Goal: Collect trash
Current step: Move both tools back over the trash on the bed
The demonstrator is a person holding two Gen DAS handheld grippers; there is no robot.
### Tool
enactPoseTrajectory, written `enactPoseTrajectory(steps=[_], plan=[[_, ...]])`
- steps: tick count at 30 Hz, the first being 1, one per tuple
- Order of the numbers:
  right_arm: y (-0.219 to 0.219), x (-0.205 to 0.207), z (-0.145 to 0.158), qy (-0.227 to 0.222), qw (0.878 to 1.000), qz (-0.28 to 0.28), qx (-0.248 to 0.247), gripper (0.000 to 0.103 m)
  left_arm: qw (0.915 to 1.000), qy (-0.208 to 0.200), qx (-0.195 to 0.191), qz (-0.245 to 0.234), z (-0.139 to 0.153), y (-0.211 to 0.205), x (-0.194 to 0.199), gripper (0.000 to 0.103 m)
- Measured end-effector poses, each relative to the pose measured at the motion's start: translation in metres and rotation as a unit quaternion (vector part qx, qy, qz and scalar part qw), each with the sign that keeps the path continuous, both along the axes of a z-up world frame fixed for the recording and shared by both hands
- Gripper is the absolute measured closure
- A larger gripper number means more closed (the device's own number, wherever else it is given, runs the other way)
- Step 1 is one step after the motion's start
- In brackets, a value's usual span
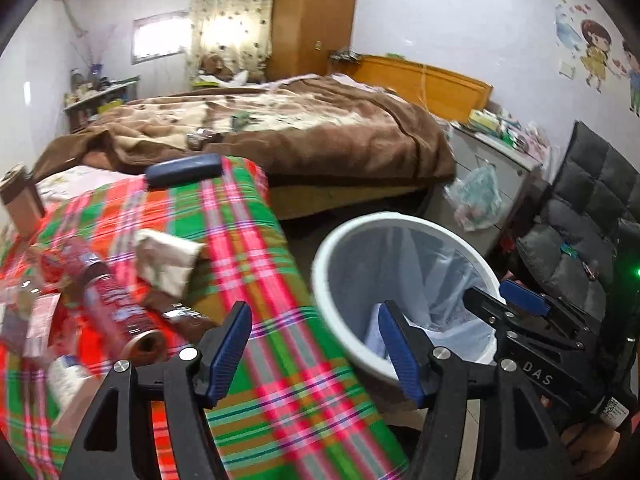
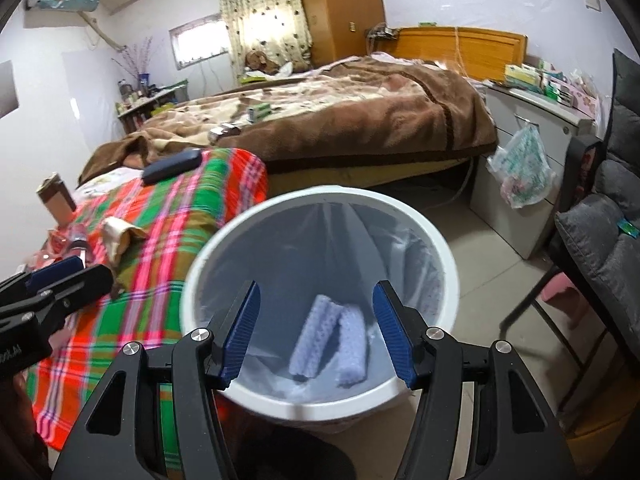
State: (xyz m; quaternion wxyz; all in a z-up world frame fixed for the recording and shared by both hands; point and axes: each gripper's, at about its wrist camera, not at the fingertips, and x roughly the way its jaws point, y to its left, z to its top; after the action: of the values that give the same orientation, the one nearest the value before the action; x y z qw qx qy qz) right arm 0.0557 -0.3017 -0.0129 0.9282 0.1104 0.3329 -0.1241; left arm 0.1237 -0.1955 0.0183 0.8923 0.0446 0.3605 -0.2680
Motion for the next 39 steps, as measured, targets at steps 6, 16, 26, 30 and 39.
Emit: enactPoseTrajectory(steps=[6, 16, 26, 30, 39], plan=[[0.025, 0.003, 0.003, -0.013, 0.999, 0.033, 0.001, 0.043, 0.9989, -0.021, -0.008, 0.040, 0.013, 0.049, -0.010, 0.038], [0.078, 0.011, 0.000, -0.022, 0.994, 0.108, 0.006, 0.043, 0.9923, -0.035, -0.007, 0.118, 0.013, 0.128, -0.022, 0.037], [0.139, 0.031, -0.012, -0.006, 0.978, 0.207, 0.006, 0.043, 0.9797, -0.024, -0.010, 0.199, 0.003, 0.210, -0.018, 0.037], [0.163, 0.037, -0.016, 0.003, 0.972, 0.235, 0.001, 0.043, 0.9733, -0.021, -0.008, 0.228, -0.003, 0.242, -0.011, 0.037], [0.201, 0.056, -0.025, 0.028, 0.960, 0.279, -0.013, 0.043, 0.9673, -0.005, -0.007, 0.254, -0.016, 0.283, 0.008, 0.031]])
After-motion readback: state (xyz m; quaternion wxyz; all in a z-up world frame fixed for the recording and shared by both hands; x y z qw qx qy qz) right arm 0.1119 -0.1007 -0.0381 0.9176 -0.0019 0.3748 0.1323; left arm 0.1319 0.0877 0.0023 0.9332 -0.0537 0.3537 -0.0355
